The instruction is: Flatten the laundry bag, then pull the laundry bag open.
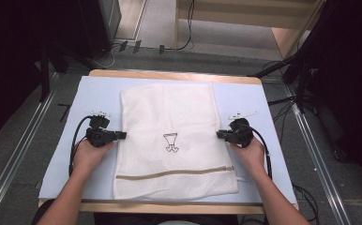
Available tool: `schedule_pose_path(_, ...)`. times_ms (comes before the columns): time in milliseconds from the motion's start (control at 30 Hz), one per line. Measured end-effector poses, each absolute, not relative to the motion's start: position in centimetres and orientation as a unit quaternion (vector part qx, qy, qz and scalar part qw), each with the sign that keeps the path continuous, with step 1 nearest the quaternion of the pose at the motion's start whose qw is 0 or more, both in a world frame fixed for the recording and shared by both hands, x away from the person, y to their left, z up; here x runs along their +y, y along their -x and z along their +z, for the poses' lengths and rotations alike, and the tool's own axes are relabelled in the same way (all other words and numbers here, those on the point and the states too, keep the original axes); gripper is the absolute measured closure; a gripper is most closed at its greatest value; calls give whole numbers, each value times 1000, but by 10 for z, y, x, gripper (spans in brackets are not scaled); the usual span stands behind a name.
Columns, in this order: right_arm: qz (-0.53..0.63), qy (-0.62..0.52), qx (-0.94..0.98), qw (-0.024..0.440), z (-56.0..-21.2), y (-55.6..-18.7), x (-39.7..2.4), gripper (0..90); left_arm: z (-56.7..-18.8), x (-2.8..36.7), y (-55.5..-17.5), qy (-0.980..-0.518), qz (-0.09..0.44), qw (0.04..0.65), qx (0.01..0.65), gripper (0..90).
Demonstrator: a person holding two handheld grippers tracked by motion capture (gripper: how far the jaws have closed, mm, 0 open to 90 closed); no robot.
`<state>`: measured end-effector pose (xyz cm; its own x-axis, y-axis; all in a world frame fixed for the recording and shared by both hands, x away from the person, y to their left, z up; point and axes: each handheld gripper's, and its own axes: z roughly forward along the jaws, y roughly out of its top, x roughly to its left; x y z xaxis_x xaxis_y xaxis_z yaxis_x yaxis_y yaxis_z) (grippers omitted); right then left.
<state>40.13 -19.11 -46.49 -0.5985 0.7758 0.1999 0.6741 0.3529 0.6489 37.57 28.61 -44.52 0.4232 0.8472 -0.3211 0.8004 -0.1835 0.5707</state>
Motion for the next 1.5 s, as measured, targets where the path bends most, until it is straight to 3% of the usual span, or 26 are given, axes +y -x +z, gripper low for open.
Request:
schedule_pose_path(633,377,-467,794,95,-464,-443,-189,841,-451,293,-439,-747,47,378,545,864)
schedule_pose_path(867,376,-487,784,78,-471,-463,-186,818,-453,291,-459,-746,54,369,552,850)
schedule_pose_path(933,379,-485,785,76,-472,-463,-185,761,-454,292,-459,-745,51,369,554,808)
schedule_pose_path(1100,378,-478,789,76,-470,-460,-188,646,-445,293,-454,-740,28,383,552,563)
schedule_pose_path(1300,378,-476,791,74,-465,-457,-191,594,-434,292,-445,-741,36,395,542,469)
schedule_pose_path(1500,384,-469,792,78,-455,-451,-194,585,-424,288,-438,-751,37,392,530,431)
